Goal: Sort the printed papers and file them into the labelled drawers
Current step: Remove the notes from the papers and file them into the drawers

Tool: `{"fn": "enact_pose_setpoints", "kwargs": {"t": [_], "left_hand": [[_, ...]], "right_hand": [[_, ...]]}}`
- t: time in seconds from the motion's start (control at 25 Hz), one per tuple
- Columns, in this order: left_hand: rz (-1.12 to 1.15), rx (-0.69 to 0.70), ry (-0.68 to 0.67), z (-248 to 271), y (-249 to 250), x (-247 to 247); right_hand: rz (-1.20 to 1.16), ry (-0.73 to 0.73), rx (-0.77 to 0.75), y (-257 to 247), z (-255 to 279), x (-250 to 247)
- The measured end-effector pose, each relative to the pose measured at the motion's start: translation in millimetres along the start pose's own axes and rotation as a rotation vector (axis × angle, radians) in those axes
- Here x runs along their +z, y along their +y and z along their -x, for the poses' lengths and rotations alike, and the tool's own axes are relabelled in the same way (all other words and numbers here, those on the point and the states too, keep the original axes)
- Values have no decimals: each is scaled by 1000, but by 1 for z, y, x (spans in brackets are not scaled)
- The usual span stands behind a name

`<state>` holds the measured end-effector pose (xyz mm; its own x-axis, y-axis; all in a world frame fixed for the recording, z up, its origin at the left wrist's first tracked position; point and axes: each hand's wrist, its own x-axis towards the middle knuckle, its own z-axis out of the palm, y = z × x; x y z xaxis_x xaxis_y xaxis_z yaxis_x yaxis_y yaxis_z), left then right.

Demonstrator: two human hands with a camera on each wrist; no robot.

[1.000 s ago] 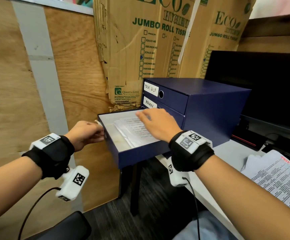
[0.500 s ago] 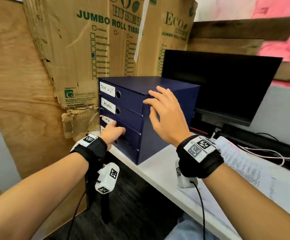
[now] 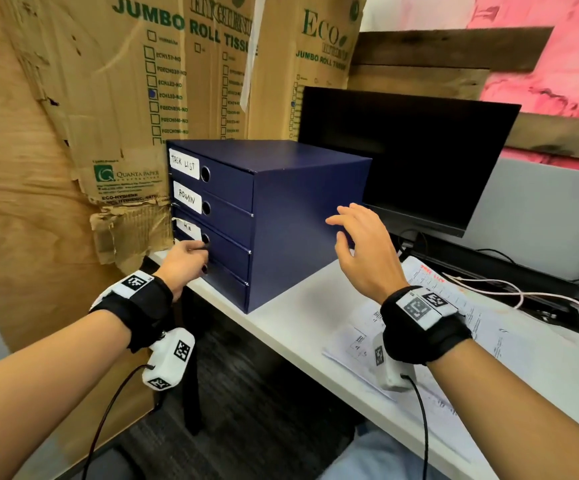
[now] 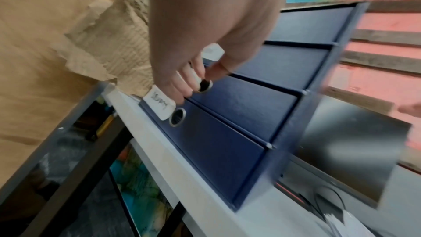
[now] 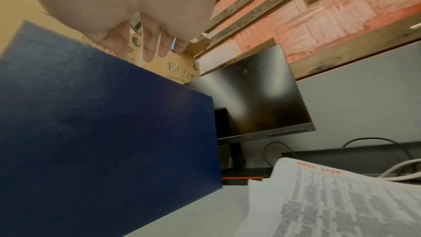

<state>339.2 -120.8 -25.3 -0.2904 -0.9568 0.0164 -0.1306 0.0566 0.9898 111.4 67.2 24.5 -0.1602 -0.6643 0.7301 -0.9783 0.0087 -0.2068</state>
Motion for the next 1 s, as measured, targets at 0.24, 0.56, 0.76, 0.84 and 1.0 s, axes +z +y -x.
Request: {"fn": "enact_pose_setpoints", "kwargs": {"t": [0.24,0.56,0.76,0.84,1.0], "left_hand": [[-314,875,250,61,42,47],[-212,1183,-284,105,98,186],[-332,1035,-398,58,87,260],[-369,974,-417,44,76,284],[-642,914,-452,21,44,318]], "right_hand": [[64,55,136,43,13,-32],[225,199,341,118,41,-105],[306,274,396,144,36,-118],[350,273,371,155,30,-108],[482,-27,296,172,36,-63]]}}
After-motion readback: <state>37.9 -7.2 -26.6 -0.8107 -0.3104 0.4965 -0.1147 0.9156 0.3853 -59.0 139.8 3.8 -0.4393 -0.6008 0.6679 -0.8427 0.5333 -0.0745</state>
